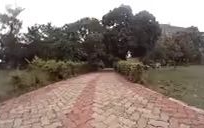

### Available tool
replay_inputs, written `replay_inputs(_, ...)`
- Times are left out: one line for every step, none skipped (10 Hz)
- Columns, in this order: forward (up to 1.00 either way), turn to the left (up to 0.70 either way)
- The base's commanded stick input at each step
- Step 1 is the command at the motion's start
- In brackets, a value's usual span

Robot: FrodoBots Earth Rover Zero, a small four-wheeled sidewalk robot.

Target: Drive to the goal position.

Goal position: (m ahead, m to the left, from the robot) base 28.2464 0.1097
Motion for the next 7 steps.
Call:
replay_inputs(0.70,-0.35)
replay_inputs(0.70,-0.35)
replay_inputs(0.70,-0.17)
replay_inputs(0.70,0.00)
replay_inputs(0.70,0.00)
replay_inputs(0.70,0.00)
replay_inputs(0.70,0.00)
